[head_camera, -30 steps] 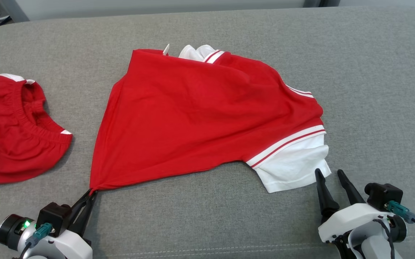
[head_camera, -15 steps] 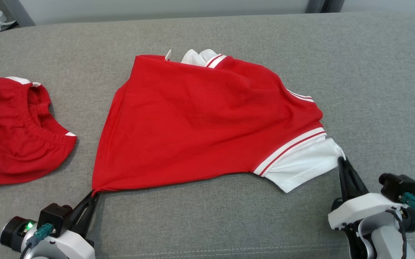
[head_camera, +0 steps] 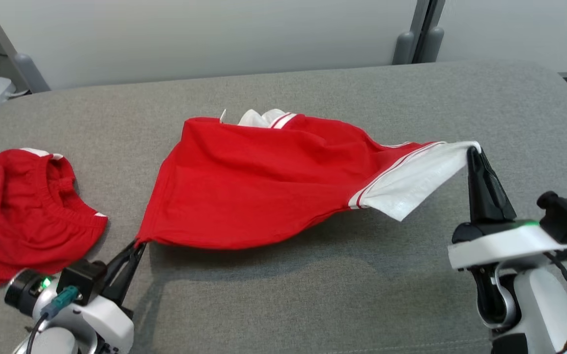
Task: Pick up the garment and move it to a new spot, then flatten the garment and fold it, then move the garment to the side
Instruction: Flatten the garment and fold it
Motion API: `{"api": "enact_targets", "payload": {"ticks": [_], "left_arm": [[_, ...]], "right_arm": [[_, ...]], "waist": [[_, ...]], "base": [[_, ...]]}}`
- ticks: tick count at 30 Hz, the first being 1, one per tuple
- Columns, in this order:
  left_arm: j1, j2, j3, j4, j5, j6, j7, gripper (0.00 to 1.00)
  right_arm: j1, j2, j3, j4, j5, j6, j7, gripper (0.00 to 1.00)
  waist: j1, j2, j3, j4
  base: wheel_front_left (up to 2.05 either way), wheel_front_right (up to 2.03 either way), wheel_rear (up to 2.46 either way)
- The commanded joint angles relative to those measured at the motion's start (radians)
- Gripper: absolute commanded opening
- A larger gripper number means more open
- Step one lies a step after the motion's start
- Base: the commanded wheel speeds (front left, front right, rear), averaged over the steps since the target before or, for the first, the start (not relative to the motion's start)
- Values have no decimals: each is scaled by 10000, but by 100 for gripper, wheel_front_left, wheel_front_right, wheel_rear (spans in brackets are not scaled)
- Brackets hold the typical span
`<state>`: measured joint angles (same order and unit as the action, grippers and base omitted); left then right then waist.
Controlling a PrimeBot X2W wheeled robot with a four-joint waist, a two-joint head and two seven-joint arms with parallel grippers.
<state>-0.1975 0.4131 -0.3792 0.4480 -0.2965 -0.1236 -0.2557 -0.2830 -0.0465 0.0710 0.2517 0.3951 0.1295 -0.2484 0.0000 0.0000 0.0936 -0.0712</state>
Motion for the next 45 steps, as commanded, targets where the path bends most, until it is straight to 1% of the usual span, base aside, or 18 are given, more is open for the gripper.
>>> {"api": "enact_targets", "payload": {"ticks": [1,4,8,10,15,18,20,23,25,27,29,30,33,35,38,41,43,45], "left_arm": [[-1061,626,1,-240,-106,-71,-61,0],[-2073,1174,-548,-100,-418,-71,-61,0],[-3678,1824,-573,155,-894,-71,-61,0],[-4025,1937,-527,191,-1011,-71,-61,0],[-5057,2234,-365,289,-1726,-71,-39,0],[-5096,2292,-396,274,-2047,-71,82,0],[-4791,2241,-615,372,-2204,-71,240,0],[-4066,2073,-1199,516,-2663,-71,503,0],[-3471,1930,-1755,461,-3291,-71,879,0],[-2943,1989,-2492,183,-3898,-71,1507,0],[-2487,2069,-3183,-342,-4762,-71,2256,0],[-2287,2202,-3495,-628,-5171,-71,2633,0],[-1796,2821,-4119,-1533,-6404,-71,3611,0],[-1667,3417,-4292,-2083,-6965,-71,3934,0],[-1705,4182,-4463,-2626,-7717,-71,4208,0],[-2145,4535,-4580,-3061,-8865,-71,4404,0],[-2730,4693,-4608,-3090,-9443,-71,4577,0],[-3444,4730,-4591,-2960,-10115,-71,4939,0]], "right_arm": [[-793,-37,417,-160,-38,12,-134,0],[-1653,-37,688,137,-3,12,-134,0],[-2979,-37,810,361,15,12,-134,0],[-3285,-37,768,371,44,12,-134,0],[-4149,-37,631,346,38,12,-134,0],[-3970,-137,417,289,159,12,-11,0],[-3667,-221,526,390,170,12,255,0],[-3021,-302,939,580,318,12,709,0],[-2564,-402,1311,607,483,12,1028,0],[-2041,-566,1813,514,835,12,1613,0],[-1396,-827,2418,293,1375,12,2646,0],[-1086,-995,2712,87,1622,12,3196,0],[-264,-1339,3178,-829,2142,12,4835,0],[189,-1354,3285,-1495,2268,12,5965,0],[501,-996,3232,-2311,1846,12,7489,0],[30,-248,2977,-2467,1122,12,8725,0],[-831,-65,2769,-2155,651,12,9249,0],[-2045,-47,2493,-1706,1118,12,8990,0]], "waist": [[0,0,-399,-84],[0,0,-630,-76],[0,0,-807,-31],[0,0,-839,-15],[0,0,-1080,90],[0,0,-1245,189],[0,0,-1276,213],[0,0,-1267,217],[0,0,-1236,200],[0,0,-1191,210],[0,0,-1078,250],[0,0,-995,245],[0,0,-444,199],[0,0,74,170],[0,0,1040,109],[0,0,2233,-2],[0,0,3055,-102],[0,0,3764,-213]], "base": [[0,0,0],[0,0,0],[0,0,0],[0,0,0],[0,0,0],[0,0,0],[0,0,0],[0,0,0],[0,0,0],[0,0,0],[0,0,0],[0,0,0],[0,0,0],[0,0,0],[0,0,0],[0,0,0],[0,0,0],[0,0,0]]}}
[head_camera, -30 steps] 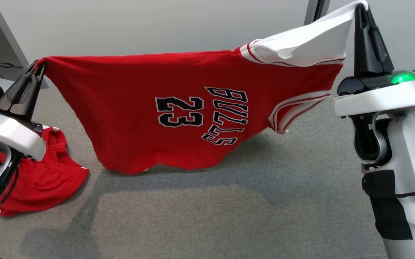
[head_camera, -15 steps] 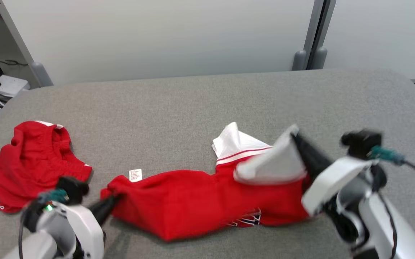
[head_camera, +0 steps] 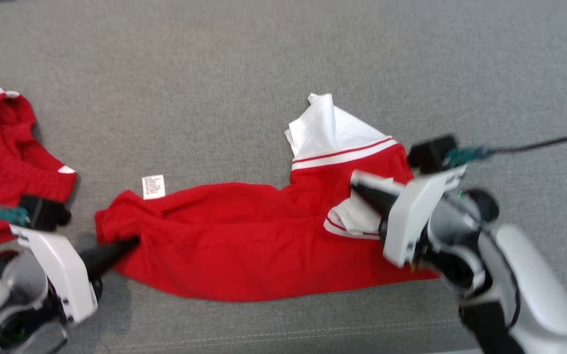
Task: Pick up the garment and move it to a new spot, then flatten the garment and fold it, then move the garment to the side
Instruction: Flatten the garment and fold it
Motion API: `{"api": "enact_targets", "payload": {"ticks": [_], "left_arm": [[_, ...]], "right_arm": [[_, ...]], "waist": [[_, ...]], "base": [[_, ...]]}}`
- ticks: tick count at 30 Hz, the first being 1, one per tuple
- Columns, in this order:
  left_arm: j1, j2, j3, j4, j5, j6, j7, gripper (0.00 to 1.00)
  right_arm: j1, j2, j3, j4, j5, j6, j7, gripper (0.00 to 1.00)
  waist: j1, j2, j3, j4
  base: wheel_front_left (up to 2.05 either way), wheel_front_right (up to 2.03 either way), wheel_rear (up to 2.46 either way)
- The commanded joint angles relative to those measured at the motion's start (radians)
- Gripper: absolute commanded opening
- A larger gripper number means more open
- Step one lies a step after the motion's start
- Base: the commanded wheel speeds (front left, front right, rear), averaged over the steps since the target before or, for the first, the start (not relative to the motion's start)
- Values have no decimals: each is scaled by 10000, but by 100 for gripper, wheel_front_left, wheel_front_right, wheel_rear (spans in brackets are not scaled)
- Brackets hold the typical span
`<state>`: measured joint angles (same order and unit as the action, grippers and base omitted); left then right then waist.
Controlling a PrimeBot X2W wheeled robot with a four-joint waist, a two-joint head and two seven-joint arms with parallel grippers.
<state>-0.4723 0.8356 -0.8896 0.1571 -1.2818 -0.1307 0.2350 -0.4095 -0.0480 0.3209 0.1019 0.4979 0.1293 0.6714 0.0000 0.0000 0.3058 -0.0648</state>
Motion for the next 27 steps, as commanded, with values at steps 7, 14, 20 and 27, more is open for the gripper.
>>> {"api": "enact_targets", "payload": {"ticks": [7,14,20,27], "left_arm": [[-6366,880,2874,-287,413,0,-2611,0],[-8876,712,3369,-195,329,0,-4044,0],[-7618,1702,2355,114,-50,0,-4575,0],[-4973,1940,2638,877,83,0,-4960,0]], "right_arm": [[-7870,-25,-3046,1795,-757,14,-4937,0],[-10433,-24,-4133,2866,-1430,14,-5891,0],[-9150,-23,-3761,2742,-450,14,-5826,0],[-6013,-23,-2081,1896,1350,14,-7606,0]], "waist": [[0,0,2641,-585],[0,0,2267,-713],[0,0,3262,-970],[0,0,4379,-1288]], "base": [[0,0,0],[0,0,0],[0,0,0],[0,0,0]]}}
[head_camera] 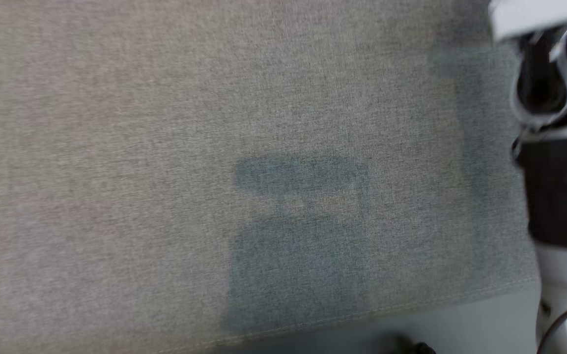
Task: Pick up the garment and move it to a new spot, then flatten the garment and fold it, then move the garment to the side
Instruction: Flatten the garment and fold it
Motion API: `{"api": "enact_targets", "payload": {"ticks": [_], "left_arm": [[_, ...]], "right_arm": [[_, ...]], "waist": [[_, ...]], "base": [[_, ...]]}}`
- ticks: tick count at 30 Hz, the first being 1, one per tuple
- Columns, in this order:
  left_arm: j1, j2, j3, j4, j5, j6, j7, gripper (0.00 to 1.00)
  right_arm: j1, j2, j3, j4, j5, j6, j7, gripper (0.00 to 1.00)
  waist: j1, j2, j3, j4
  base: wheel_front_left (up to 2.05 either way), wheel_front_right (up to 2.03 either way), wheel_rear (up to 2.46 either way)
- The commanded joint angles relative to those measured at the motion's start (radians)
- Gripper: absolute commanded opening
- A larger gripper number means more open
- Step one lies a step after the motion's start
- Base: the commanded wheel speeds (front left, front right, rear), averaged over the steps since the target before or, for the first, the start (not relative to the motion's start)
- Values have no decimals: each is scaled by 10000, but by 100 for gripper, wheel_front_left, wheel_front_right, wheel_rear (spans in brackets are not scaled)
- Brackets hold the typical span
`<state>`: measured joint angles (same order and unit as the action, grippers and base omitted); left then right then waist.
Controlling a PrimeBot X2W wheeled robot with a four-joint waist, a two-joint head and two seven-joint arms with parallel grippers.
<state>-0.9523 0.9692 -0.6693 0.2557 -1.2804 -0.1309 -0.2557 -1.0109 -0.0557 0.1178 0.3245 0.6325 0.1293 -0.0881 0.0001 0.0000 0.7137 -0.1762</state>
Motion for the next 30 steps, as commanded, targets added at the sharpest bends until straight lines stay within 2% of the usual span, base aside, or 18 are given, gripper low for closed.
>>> {"api": "enact_targets", "payload": {"ticks": [1,7,12,17,30], "left_arm": [[221,449,741,-110,265,2,-55,0],[2311,-695,2837,-459,1407,2,-58,0],[3287,-1313,3651,-620,2106,2,-59,0],[4086,-1945,3975,30,2511,2,-60,0],[5742,-3560,3851,1564,3881,2,-60,0]], "right_arm": [[425,54,173,-490,86,14,-315,0],[2421,54,542,-1428,486,14,-1387,0],[3271,54,647,-1865,731,14,-1541,0],[4055,54,746,-1875,939,14,-1290,0],[5796,54,362,-796,1016,14,-536,0]], "waist": [[-1,0,352,-205],[-1,0,22,-199],[-1,0,-670,-201],[-1,0,-1591,-183],[-1,0,-4187,159]], "base": [[0,0,0],[0,0,0],[0,0,0],[0,0,0],[0,0,0]]}}
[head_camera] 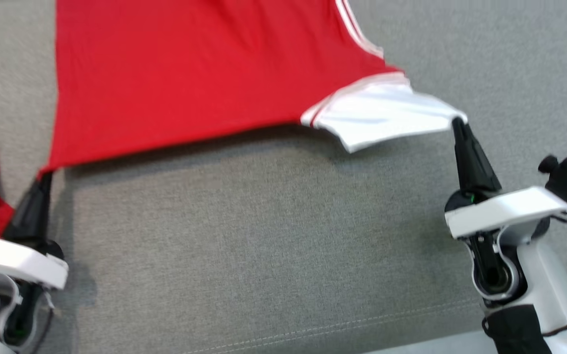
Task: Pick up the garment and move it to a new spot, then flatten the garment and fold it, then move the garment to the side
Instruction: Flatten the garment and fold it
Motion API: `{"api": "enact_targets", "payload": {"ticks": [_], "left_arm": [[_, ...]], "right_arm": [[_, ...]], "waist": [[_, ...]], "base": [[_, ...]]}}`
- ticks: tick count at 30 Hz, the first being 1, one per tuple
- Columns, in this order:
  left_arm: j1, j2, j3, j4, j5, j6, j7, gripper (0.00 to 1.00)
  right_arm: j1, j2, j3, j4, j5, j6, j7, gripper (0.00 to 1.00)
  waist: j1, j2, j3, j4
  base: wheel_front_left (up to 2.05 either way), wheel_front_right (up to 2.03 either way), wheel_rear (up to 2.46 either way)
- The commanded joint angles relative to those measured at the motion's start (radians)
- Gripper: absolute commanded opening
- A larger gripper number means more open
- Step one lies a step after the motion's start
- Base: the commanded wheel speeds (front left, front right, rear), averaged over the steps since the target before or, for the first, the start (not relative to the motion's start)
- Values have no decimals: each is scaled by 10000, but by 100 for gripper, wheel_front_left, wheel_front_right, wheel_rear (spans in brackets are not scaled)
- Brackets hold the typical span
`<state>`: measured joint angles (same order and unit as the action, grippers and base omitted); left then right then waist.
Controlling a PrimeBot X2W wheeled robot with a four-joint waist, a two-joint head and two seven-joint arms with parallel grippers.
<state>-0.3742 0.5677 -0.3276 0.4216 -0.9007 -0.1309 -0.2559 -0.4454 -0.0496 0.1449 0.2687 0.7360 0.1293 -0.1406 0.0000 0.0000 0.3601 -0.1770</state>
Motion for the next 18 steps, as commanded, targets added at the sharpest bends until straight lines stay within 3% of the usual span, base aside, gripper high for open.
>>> {"api": "enact_targets", "payload": {"ticks": [1,10,18], "left_arm": [[107,301,451,34,184,2,-58,0],[1173,-918,250,957,824,2,-58,0],[1622,-1278,256,1417,1203,2,-58,0]], "right_arm": [[264,-7,41,-167,-31,14,62,0],[1730,-7,-389,-78,254,14,683,0],[2838,-7,-757,-723,424,14,1311,0]], "waist": [[0,0,-838,200],[0,0,-2315,557],[0,0,-2871,605]], "base": [[0,0,0],[0,0,0],[0,0,0]]}}
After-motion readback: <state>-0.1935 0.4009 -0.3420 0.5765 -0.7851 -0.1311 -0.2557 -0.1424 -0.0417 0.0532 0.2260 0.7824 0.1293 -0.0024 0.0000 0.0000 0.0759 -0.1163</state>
